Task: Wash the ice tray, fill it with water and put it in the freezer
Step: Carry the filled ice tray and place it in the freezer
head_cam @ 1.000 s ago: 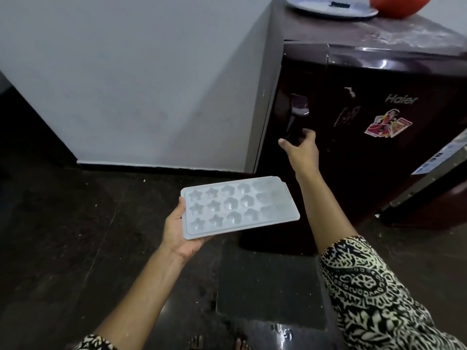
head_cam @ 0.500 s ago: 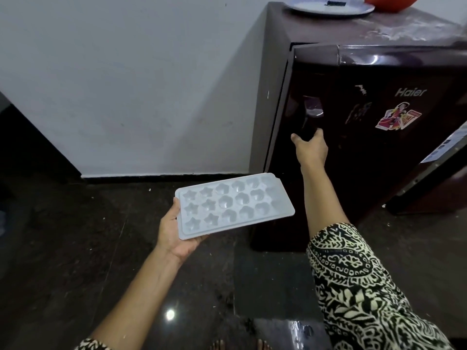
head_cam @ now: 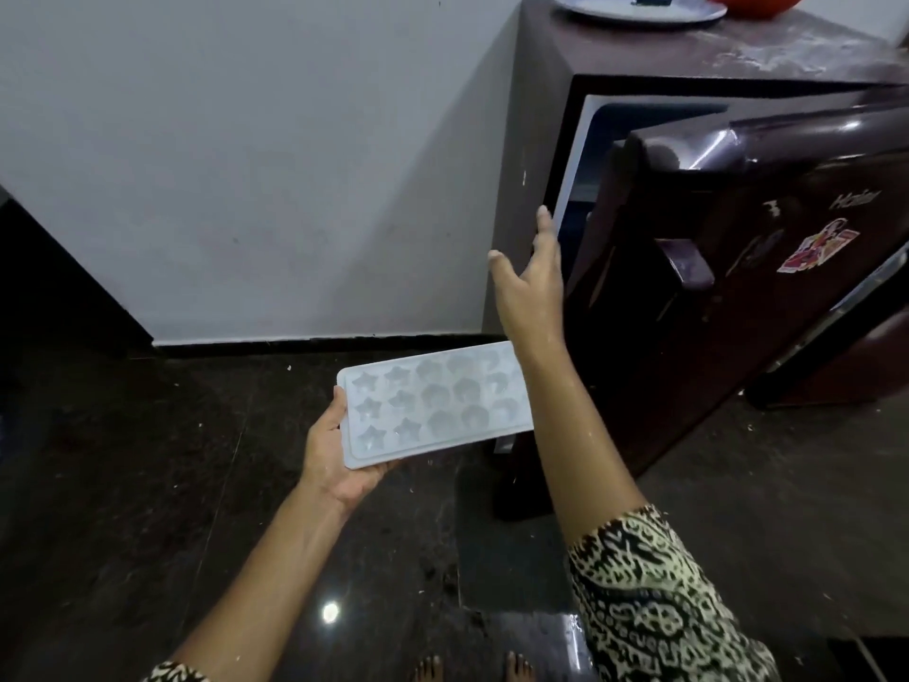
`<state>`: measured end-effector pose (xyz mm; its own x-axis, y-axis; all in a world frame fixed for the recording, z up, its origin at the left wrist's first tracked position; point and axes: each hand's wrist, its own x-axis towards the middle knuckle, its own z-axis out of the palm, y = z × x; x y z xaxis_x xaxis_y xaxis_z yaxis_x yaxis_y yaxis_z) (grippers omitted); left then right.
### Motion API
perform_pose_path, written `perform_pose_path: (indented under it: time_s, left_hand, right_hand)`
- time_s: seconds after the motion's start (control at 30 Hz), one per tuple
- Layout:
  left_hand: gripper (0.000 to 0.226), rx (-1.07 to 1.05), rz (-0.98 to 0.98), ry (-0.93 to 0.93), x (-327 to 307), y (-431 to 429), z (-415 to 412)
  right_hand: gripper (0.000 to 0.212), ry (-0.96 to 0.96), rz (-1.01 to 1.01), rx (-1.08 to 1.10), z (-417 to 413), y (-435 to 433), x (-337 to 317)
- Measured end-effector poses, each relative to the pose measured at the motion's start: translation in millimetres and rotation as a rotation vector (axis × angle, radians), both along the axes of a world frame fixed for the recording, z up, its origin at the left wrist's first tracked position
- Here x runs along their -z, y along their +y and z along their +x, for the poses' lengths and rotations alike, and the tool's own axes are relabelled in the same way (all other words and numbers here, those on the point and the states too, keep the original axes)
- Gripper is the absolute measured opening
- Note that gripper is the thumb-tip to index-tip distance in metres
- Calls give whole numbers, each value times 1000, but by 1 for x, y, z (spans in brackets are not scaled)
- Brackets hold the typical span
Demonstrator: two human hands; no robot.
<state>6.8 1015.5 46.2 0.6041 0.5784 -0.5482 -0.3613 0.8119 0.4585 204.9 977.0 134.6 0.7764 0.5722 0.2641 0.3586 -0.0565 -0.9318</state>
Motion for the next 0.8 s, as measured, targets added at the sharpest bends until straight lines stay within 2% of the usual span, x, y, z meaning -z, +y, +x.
perform_pose_path:
  time_s: [0.13, 0.23, 0.4, 0.53, 0.6, 0.7, 0.8]
  left_hand:
    - [50, 0, -6, -23, -2, -4, 0]
    - [48, 16, 0, -24, -4, -5, 0]
    - [50, 49, -2, -18, -3, -6, 2]
    - [51, 66, 4, -28, -2, -5, 4]
    - [51, 73, 10, -24, -1, -6, 6]
    - [51, 90, 15, -27, 1, -7, 10]
    - [51, 104, 16, -26, 3, -7, 16]
  right_hand:
    - [76, 292, -28, 35, 24, 15, -1]
    - [84, 369, -58, 146, 39, 12, -1]
    - [86, 314, -17, 339, 24, 1, 3]
    - [90, 331, -91, 570, 11, -17, 1]
    - [93, 241, -99, 660, 4, -30, 1]
    - [92, 95, -160, 636, 0, -39, 5]
    - [83, 107, -313, 470, 10, -43, 12]
